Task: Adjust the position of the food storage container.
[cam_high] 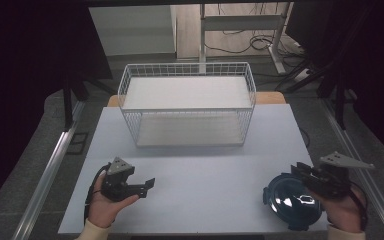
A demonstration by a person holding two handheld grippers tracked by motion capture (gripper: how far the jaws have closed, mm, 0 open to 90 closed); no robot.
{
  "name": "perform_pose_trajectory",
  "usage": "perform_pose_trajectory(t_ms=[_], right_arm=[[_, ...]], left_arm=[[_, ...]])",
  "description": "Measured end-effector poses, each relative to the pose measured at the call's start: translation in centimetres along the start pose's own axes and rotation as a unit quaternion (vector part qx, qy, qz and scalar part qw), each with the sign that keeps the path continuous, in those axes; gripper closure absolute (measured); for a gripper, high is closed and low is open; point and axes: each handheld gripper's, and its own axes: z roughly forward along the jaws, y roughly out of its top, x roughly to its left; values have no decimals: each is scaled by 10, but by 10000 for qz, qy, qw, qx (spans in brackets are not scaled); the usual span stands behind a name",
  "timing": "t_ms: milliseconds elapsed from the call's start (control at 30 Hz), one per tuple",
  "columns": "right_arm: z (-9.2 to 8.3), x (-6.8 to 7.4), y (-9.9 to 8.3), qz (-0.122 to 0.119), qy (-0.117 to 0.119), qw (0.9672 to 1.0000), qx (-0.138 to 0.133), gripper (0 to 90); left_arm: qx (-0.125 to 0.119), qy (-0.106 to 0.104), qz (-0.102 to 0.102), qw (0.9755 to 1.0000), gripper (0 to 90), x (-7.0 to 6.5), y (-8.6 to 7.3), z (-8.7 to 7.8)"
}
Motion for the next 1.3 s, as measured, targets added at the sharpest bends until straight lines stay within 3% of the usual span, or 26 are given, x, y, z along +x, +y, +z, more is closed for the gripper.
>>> perform_pose_trajectory(t_ms=[133, 200, 300, 400, 533, 833, 1100, 1167, 1300], right_arm=[[-15, -14, -13, 73, -224, 9997, 59, 852], [-21, -21, -21, 38, -493, 9986, 199, 875], [-32, -32, -37, 115, -822, 9956, 431, 892], [-40, -39, -49, 258, -985, 9932, 572, 895], [-48, -46, -74, 296, -1196, 9867, 1063, 896], [-30, -40, -85, 242, -974, 9807, 1679, 896], [-25, -37, -96, 292, -858, 9761, 1974, 896], [-21, -37, -98, 401, -423, 9788, 1964, 897], [-19, -33, -98, 336, -529, 9783, 1977, 897]], left_arm=[[26, 36, 2, 10000, 165, -1, 0, 1], [11, 34, 8, 10000, 165, 0, 0, 0], [-13, -3, -52, 10000, 165, 1, 0, -1], [-13, 12, -71, 10000, 165, 2, 0, -1], [-1, 21, -59, 10000, 166, 1, 0, 0], [9, 34, -63, 10000, 166, 2, 0, 0], [4, 62, -70, 10000, 169, 1, 0, 2], [-6, 51, -53, 10000, 169, 0, 0, 1], [-11, 45, -67, 10000, 169, 1, 0, 1]])
